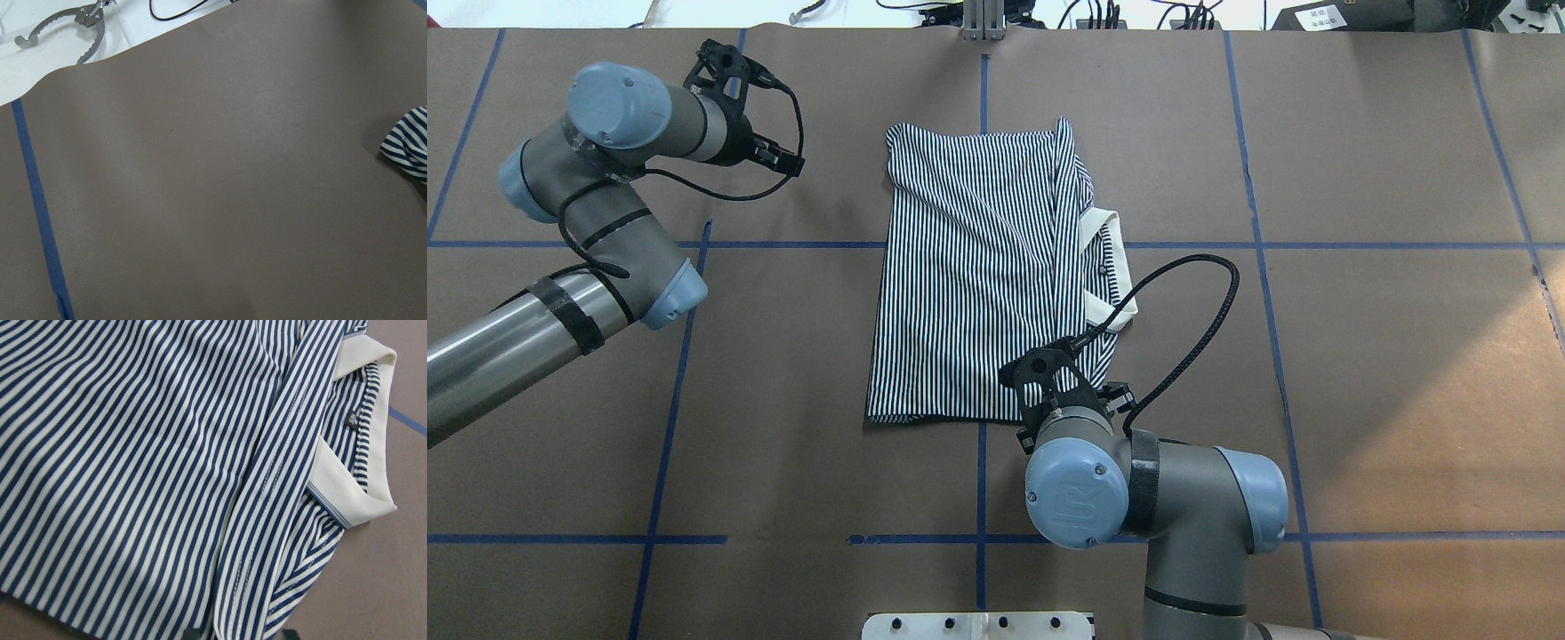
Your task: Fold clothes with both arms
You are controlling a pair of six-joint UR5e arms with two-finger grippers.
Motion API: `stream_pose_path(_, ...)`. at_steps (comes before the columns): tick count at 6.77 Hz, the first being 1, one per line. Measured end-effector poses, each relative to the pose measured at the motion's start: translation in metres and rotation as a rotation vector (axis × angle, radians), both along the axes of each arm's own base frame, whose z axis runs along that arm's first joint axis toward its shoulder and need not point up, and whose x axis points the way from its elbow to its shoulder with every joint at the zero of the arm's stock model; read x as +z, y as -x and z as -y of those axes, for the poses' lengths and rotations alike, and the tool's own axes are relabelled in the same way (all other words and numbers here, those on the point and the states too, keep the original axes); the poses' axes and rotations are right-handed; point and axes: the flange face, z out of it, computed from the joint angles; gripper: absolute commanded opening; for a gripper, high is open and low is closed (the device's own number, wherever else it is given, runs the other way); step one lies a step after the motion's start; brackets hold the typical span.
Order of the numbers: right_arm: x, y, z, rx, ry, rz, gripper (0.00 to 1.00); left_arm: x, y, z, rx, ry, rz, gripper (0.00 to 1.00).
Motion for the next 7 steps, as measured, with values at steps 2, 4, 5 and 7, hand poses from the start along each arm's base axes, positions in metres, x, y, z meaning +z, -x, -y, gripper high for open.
stream_pose_path(2, -0.0032, 0.0024, 0.0011, -0.001, -0.002, 0.001, 0.17, 0.0070, 0.0032, -0.0037, 0.000, -0.009, -0.009, 1.00)
stream_pose_path(4, -0.0044, 0.0012, 0.0030, 0.001, -0.003, 0.002, 0.14, 0.0083, 0.0041, -0.0048, -0.001, -0.014, -0.014, 1.00)
stream_pose_path(5, -0.0056, 0.0000, 0.0038, 0.003, -0.004, 0.005, 0.12, 0.0089, 0.0041, -0.0048, -0.001, -0.013, -0.013, 1.00)
stream_pose_path(7, -0.0082, -0.0057, 0.0059, 0.007, -0.005, 0.012, 0.07, 0.0092, 0.0041, -0.0048, -0.001, -0.013, -0.013, 1.00)
